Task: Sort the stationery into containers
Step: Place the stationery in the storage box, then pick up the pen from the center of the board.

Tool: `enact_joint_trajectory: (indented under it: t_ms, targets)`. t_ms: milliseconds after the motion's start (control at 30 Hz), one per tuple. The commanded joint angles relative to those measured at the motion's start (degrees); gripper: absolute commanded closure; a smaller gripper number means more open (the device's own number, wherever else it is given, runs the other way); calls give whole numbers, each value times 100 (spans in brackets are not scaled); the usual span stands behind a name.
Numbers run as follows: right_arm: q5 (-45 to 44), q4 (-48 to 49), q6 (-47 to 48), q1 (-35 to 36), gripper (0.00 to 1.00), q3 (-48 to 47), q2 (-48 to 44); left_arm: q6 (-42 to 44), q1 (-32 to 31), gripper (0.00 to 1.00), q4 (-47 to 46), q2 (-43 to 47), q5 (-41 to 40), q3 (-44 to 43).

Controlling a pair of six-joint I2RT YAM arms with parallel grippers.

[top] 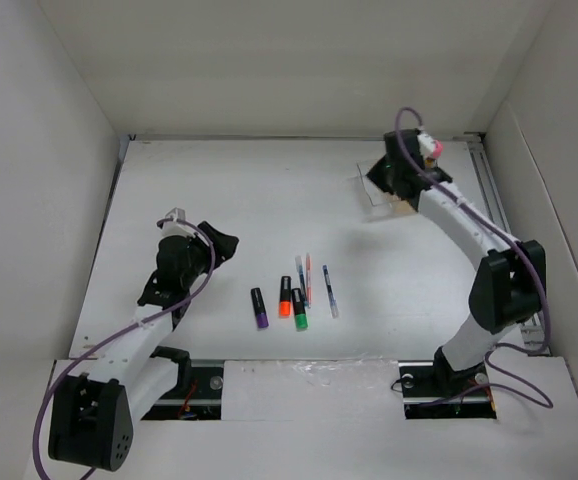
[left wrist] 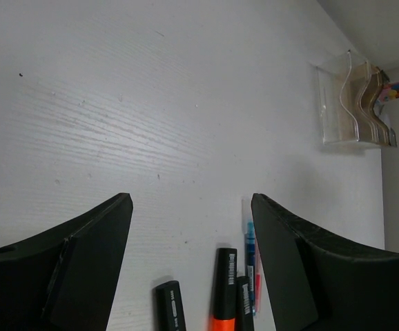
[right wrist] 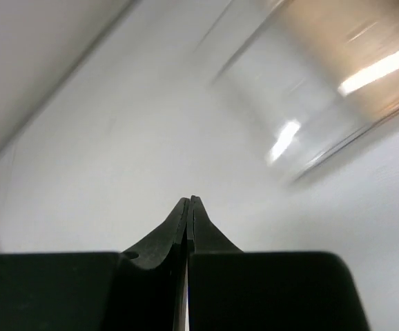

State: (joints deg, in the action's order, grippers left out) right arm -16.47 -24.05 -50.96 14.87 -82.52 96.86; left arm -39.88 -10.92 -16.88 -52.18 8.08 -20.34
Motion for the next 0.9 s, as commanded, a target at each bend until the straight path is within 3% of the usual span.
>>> enact_joint_trajectory:
  t_ms: [0, 200, 367, 400, 533, 700, 867]
  targets:
    - [811, 437, 147, 1164, 100, 534, -474, -29, -33, 34, 263, 321, -280, -225]
    - [585, 226, 210, 3397, 100, 1026, -528, -301, -33, 35, 624, 779, -780, -163]
    - [303, 173, -10, 4453, 59, 932, 68, -520, -33, 35, 1081, 912, -1360, -330]
    - [172, 60, -11, 4698, 56, 844, 227, -521, -33, 35, 1143, 912, -1361, -330]
    - [-435, -266, -11, 5156, 51, 229, 992, -574, -33, 35, 1144, 1017, -1361, -383]
    - [-260, -371, -115, 5359, 42, 8, 1538, -574, -33, 35, 1215, 1017, -1414, -384]
    - [-419, -372, -239, 5412, 41, 8, 1730, -521, -33, 35, 1109, 1017, -1414, -331]
